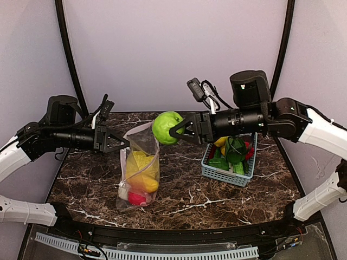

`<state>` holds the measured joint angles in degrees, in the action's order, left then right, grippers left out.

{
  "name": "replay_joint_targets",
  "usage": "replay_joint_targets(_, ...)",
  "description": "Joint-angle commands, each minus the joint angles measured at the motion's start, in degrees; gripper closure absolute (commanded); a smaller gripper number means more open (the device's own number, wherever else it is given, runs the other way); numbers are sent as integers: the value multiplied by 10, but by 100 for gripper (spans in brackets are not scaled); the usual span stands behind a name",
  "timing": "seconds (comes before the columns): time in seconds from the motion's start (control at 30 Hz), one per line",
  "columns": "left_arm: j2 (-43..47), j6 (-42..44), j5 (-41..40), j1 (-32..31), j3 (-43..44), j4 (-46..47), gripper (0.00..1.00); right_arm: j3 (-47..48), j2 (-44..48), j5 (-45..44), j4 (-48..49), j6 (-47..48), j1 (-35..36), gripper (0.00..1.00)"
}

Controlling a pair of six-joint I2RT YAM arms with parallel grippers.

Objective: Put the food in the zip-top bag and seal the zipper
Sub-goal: Place the fake fruit in the zipper food storage bag.

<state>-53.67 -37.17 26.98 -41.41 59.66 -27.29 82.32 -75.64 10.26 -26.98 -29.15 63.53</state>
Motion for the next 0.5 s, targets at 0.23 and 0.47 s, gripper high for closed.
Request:
replay_joint_targets(0.23, 11, -4, 4, 1, -6, 11, 99, 136, -148, -48, -24, 48, 62, 47)
replay_joint_targets(0.47, 15, -1, -1, 2, -5, 4, 99, 178, -200, -100, -104, 56, 71, 47)
